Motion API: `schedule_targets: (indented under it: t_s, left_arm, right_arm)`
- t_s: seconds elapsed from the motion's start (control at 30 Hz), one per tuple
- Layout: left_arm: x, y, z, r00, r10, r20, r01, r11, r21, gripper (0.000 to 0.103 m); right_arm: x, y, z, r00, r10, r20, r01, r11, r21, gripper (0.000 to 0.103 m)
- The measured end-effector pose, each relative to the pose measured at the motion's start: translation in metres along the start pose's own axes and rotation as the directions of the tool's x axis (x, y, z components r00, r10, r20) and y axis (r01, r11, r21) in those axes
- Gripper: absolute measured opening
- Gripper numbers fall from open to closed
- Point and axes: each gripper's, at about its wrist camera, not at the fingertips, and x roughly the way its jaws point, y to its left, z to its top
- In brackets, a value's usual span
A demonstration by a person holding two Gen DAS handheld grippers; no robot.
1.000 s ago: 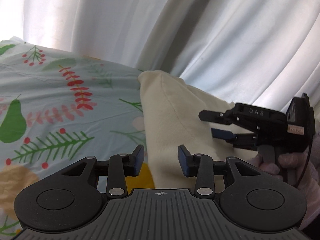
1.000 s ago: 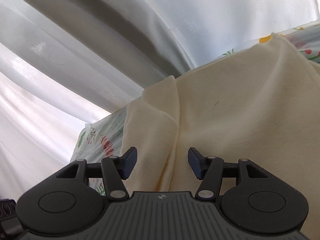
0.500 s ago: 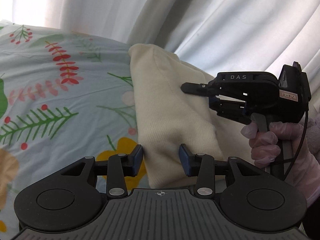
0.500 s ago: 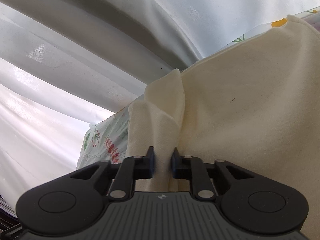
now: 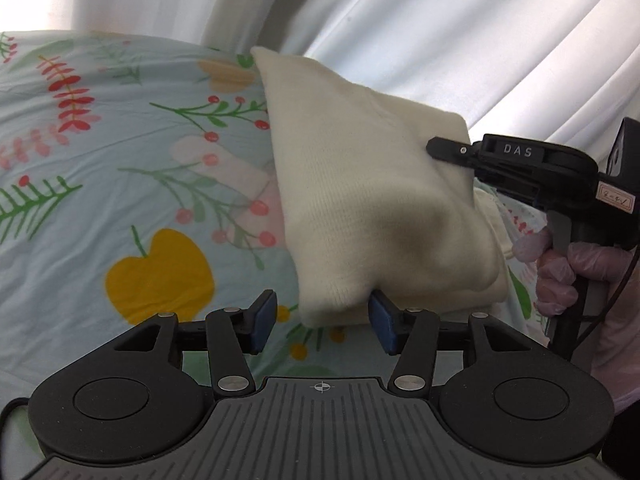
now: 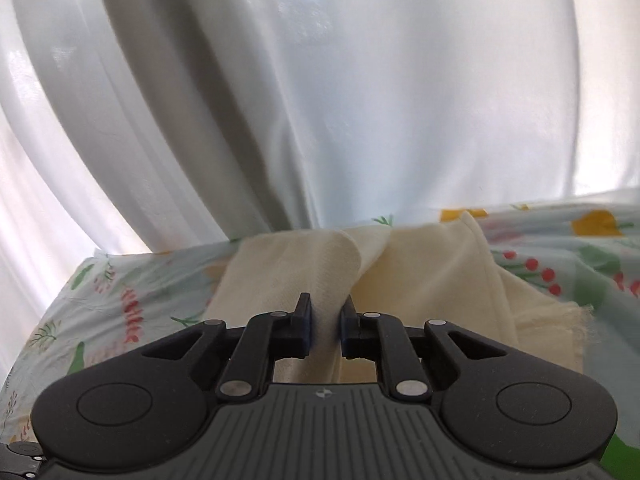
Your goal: Fold small clothes
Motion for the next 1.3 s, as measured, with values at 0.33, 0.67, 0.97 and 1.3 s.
schedule_targets:
  t_s: [0.33, 0.67, 0.97, 1.3]
  left_arm:
    - [0.007, -0.001, -0.002, 1.0, 0.01, -0.004, -0.01, 1.0, -0.016, 0.055]
    - [0.009, -0.009, -0.004, 0.999, 0.042, -0.014, -0.042, 0.999, 0.002, 0.056]
    - [0.011, -0.018, -0.002, 0.999, 0.007, -0.046, -0.007, 1.0, -0.01, 0.057]
    - [-0.009, -0.015, -0.001, 1.0, -0.003, -0.015, 0.003, 0.999, -0.034, 0.057]
  right_arm:
    - [0.02, -0.046, -0.019, 0.958, 0.274, -0.084, -0.238, 0.923, 0.302, 0.039]
    - [0.015, 0.002, -0.004, 0.99, 0.132, -0.055, -0.128, 0.989, 0.067, 0.013]
    - [-0.041, -0.012, 0.009, 0.982, -0.124, 0.146, 0.148, 0.975, -0.165, 0.013]
    - [-0.094, -0.073, -0.045, 0.989, -0.123, 0.081, 0.107, 0.979, 0.174, 0.041]
